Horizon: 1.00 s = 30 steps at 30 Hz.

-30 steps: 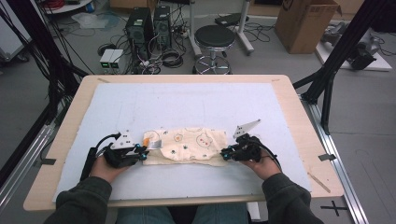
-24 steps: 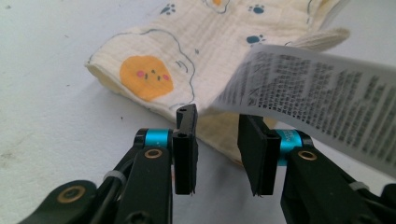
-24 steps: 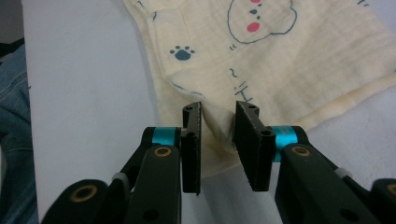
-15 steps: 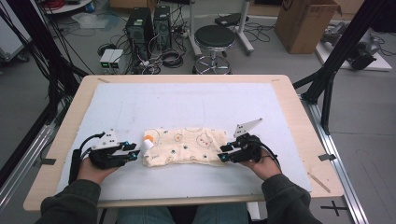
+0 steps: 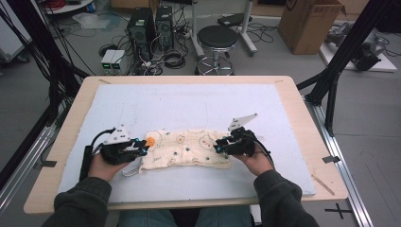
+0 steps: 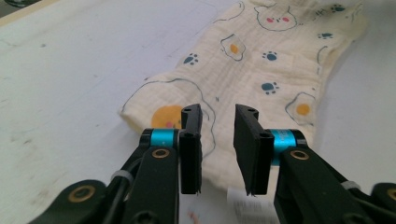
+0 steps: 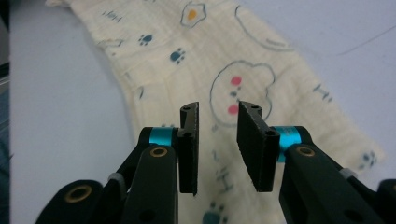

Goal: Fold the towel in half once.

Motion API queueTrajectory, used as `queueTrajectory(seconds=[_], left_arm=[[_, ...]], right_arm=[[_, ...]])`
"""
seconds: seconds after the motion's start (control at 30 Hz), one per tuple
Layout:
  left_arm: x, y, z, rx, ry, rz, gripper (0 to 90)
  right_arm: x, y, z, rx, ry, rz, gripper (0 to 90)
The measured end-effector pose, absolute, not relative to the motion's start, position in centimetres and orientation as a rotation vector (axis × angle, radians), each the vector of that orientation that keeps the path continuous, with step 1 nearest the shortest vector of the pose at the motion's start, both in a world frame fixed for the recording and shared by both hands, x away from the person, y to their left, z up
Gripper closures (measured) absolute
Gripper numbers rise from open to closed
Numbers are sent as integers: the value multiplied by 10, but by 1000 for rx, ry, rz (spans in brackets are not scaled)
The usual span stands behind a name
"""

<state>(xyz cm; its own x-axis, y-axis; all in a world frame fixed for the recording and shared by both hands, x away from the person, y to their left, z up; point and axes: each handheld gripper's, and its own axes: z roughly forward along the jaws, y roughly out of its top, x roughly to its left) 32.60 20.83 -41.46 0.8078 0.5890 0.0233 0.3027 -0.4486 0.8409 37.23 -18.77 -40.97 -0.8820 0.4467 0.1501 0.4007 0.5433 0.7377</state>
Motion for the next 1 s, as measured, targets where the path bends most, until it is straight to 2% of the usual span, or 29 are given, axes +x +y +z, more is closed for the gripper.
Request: queueTrajectory(seconds=[0.13, 0.3, 0.5, 1.0], left_arm=[[341, 190, -423, 2053, 685, 400, 803], [358, 186, -435, 2069, 785, 457, 821], [369, 188, -444, 2097, 862, 481, 825], [372, 191, -446, 2086, 885, 482, 824]], right_arm=[[387, -166, -409, 753, 2688, 1277, 768], [404, -149, -416, 805, 2674, 1214, 778], [418, -156, -429, 898, 2677, 1128, 777], [420, -166, -432, 916, 2695, 1066, 788]])
